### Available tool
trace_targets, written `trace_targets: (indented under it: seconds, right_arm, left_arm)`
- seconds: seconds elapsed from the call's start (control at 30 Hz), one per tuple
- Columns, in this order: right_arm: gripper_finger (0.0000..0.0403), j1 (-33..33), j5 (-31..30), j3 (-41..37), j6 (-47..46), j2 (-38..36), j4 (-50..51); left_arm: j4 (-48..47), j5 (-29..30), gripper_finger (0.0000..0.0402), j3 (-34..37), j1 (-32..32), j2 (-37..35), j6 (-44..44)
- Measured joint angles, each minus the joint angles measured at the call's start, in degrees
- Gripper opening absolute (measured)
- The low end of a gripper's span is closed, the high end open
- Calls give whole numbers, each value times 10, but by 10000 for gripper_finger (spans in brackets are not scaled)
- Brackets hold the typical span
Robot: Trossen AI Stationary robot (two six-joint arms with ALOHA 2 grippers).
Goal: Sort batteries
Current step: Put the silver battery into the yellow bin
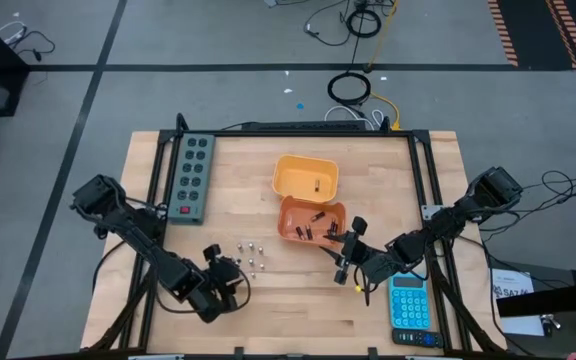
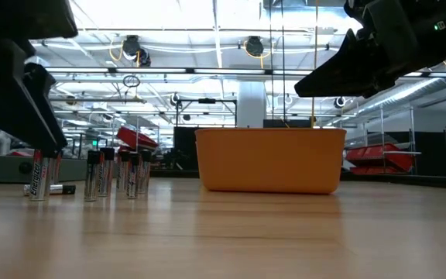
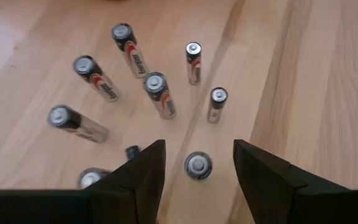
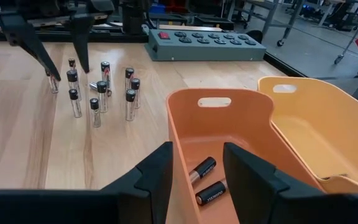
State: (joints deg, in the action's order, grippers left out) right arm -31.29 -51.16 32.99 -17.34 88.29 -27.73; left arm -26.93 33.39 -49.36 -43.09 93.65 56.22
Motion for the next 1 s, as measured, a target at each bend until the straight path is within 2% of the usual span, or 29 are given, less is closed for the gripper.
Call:
trace_targets:
  seconds: [0.27, 0.37, 0.6, 0.83, 1.0]
  right_arm:
    - [132, 0, 0, 0, 1, 0, 3]
    - [132, 0, 0, 0, 2, 0, 4]
    - [132, 0, 0, 0, 2, 0, 4]
    - [132, 0, 1, 0, 2, 0, 5]
    - [132, 0, 1, 0, 2, 0, 5]
  left_arm:
    - [15, -36, 188, 0, 17, 7, -15]
    - [16, -47, 158, 0, 24, 7, -15]
    - [16, -59, 59, 0, 31, 7, -15]
    - [14, -60, 58, 0, 30, 6, -15]
    - [-20, -58, 58, -18, 33, -23, -28]
